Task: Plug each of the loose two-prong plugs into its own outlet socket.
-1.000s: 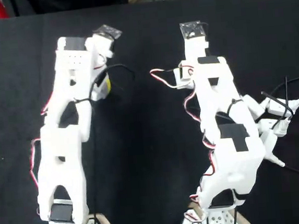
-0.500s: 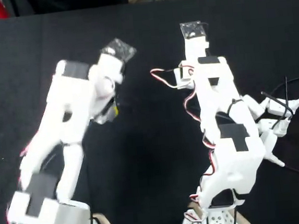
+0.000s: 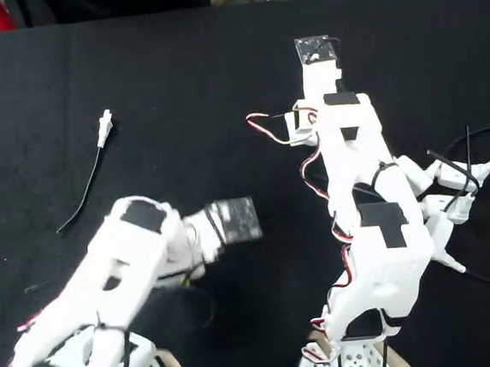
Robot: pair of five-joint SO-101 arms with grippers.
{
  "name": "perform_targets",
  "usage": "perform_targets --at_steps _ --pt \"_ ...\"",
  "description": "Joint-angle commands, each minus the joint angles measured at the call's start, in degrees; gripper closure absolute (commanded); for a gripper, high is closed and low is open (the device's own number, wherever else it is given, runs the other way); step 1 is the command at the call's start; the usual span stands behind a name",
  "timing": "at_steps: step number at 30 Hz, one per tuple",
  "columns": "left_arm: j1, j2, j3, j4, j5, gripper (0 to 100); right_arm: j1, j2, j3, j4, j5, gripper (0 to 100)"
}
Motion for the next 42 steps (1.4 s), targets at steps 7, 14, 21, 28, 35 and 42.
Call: perform_targets --at_steps 7,14,21,28,35,42 --pt "2.6 -31.2 12.0 -0.3 2.4 97 -0.2 -0.6 -2.2 -0.8 -0.4 98.6" --pt "2.9 -49.5 24.1 -6.0 2.3 97 -0.2 -0.5 -2.2 -0.5 -0.4 98.6" --pt "2.7 -61.9 27.6 -0.8 2.4 97 -0.4 -0.5 -2.1 -0.4 -0.3 98.6" --pt "2.4 -68.1 28.0 4.6 2.6 87 -0.4 -0.5 -2.1 -0.4 -0.1 98.6" --pt "2.4 -70.9 27.6 5.6 3.8 68 -0.4 -0.5 -2.1 -0.4 -0.1 98.6" --pt "2.3 -71.5 24.7 6.7 8.2 63 -0.5 -0.5 -2.1 -0.4 -0.1 98.6"
